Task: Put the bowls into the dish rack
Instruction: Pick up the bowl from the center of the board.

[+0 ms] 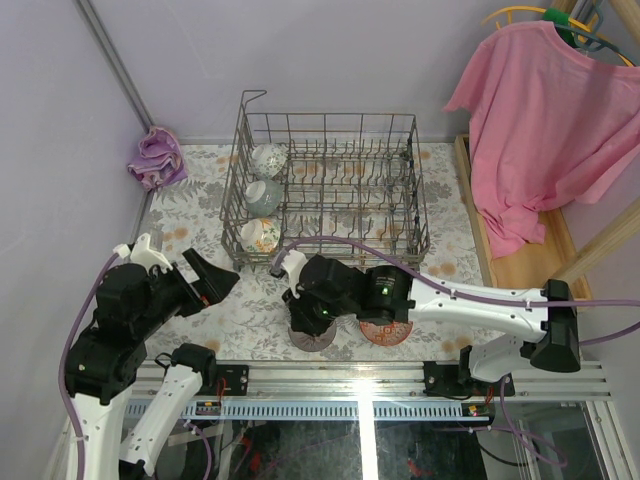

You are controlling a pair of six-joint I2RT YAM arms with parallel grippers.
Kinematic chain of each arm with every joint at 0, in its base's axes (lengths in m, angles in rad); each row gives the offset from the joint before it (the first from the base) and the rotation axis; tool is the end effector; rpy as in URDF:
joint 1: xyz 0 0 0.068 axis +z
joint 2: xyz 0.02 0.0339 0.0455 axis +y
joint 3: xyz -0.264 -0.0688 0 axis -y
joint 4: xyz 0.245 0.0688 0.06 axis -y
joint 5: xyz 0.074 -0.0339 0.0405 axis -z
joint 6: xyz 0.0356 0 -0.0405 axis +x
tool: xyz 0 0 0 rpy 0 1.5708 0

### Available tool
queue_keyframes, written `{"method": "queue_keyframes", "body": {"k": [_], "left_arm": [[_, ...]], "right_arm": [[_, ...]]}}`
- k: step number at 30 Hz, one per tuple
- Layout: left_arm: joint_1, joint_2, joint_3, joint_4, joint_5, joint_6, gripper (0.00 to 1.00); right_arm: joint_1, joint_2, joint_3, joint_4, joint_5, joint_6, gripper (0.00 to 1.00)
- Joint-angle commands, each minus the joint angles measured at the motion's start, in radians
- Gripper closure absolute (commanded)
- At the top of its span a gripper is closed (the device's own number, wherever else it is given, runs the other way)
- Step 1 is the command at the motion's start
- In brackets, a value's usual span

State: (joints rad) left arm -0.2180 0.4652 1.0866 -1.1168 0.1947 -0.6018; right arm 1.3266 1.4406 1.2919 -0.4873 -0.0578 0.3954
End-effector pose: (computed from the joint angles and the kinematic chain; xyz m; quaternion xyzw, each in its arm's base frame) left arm 0.0416 -0.0163 0.3716 -0.1142 0.8486 -0.2797 0.4342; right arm 0.0766 0.3159 0.3332 -0.4123 0.7915 0.3584 0.2739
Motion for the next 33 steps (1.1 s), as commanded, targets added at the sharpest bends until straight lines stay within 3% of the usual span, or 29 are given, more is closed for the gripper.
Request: {"method": "queue_keyframes", "body": {"k": [1, 33], "left_arm": [[-0.006, 0.008, -0.017, 0.010, 0.068, -0.001, 0.00], [-0.006, -0.001, -0.048, 0.034, 0.076, -0.012, 0.00]], "right_arm": [[-0.005, -0.072, -0.024, 0.072, -0.027, 0.002, 0.97], [-0.004, -0.157, -0.083, 0.074, -0.034, 0.030, 0.96]]}}
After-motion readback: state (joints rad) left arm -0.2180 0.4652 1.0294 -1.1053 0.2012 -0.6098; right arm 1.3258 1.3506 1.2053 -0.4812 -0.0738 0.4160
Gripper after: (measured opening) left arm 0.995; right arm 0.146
